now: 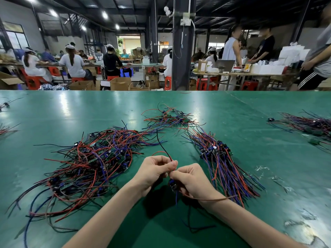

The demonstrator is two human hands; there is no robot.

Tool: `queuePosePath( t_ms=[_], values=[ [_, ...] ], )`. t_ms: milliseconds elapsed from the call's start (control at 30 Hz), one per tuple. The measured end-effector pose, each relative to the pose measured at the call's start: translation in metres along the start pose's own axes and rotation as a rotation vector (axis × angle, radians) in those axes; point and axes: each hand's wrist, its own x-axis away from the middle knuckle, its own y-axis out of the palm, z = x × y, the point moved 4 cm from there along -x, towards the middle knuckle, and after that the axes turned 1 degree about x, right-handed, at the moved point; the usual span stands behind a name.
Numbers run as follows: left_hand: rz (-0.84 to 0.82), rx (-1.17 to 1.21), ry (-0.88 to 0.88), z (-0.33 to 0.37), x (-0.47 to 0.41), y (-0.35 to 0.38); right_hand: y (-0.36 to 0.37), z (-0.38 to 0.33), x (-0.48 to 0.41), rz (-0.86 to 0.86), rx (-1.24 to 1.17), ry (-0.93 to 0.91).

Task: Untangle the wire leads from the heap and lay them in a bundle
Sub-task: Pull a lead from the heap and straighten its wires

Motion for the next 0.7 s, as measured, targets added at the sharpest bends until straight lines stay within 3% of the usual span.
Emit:
queuePosePath(
  t_ms=[400,700],
  values=[
    [0.203,-0.153,0.092,0.001,-0.007,-0.014,0.003,0.006,-0.002,0.026,0.188,-0.072],
    [0.208,-0.097,0.096,0.004,-0.008,-0.017,0.004,0.005,-0.001,0.013,0.199,-0.059]
  ],
)
